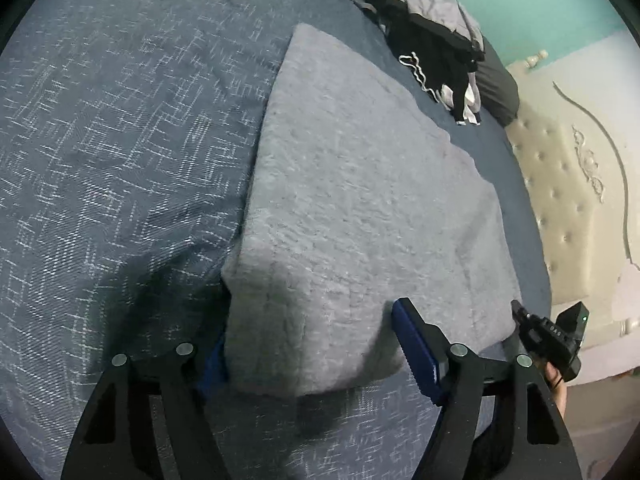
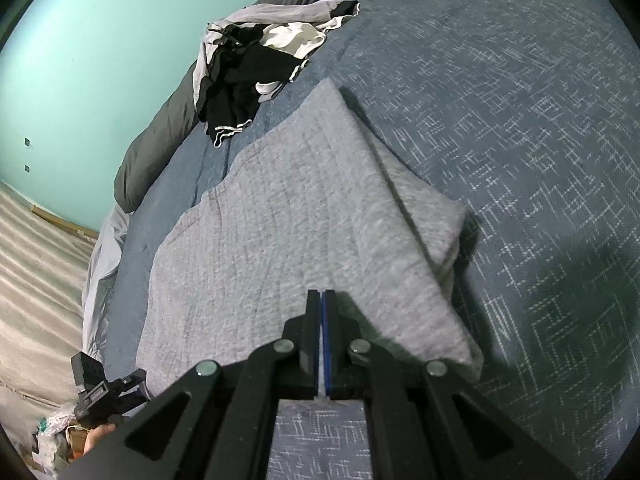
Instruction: Fold clothes
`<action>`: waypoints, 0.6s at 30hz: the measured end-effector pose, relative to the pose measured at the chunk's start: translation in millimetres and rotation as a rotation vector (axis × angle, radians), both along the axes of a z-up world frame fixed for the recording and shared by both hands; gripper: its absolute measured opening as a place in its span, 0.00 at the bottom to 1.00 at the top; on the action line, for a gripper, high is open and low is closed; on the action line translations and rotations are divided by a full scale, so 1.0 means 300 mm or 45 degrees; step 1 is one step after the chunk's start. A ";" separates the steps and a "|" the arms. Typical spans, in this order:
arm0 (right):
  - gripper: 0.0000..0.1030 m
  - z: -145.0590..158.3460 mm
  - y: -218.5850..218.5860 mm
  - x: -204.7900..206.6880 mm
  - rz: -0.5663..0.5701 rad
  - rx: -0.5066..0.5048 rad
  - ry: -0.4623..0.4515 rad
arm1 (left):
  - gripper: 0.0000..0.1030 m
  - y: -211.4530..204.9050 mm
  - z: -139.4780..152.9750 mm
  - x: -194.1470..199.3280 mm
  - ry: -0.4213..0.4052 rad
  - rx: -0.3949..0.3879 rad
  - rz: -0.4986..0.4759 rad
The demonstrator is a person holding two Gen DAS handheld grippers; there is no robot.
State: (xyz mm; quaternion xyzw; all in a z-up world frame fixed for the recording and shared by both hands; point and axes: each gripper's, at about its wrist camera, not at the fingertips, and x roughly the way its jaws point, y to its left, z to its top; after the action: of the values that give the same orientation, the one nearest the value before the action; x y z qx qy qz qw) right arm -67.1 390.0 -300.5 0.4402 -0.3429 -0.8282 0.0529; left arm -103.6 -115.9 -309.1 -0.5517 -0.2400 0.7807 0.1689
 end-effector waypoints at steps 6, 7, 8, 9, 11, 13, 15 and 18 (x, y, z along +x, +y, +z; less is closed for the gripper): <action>0.01 -0.012 0.005 0.000 -0.001 -0.015 -0.010 | 0.65 0.039 0.029 -0.001 0.026 -0.010 -0.039; 0.01 -0.013 0.005 0.000 0.007 -0.017 -0.015 | 0.64 0.048 0.030 -0.007 0.024 -0.015 -0.041; 0.01 -0.014 0.006 0.000 0.010 -0.018 -0.016 | 0.62 0.049 0.028 -0.013 0.020 -0.007 -0.036; 0.01 -0.014 0.008 0.001 0.010 -0.021 -0.015 | 0.61 0.049 0.025 -0.018 0.015 0.002 -0.030; 0.01 -0.017 0.012 0.003 0.009 -0.028 -0.015 | 0.49 0.051 0.025 -0.028 0.011 0.009 -0.021; 0.01 -0.021 0.014 0.004 0.007 -0.034 -0.017 | 0.35 0.057 0.034 -0.033 0.020 0.001 -0.023; 0.01 -0.024 0.016 0.003 0.006 -0.037 -0.019 | 0.27 0.067 0.053 -0.035 0.041 -0.006 -0.033; 0.01 -0.024 0.015 0.002 0.007 -0.034 -0.020 | 0.22 0.089 0.091 -0.041 0.080 -0.009 -0.052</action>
State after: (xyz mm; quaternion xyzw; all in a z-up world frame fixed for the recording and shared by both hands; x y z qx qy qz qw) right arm -66.4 394.4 -307.7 0.4468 -0.3531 -0.8199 0.0582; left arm -116.0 -89.2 -281.9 -0.5323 -0.2207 0.7948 0.1905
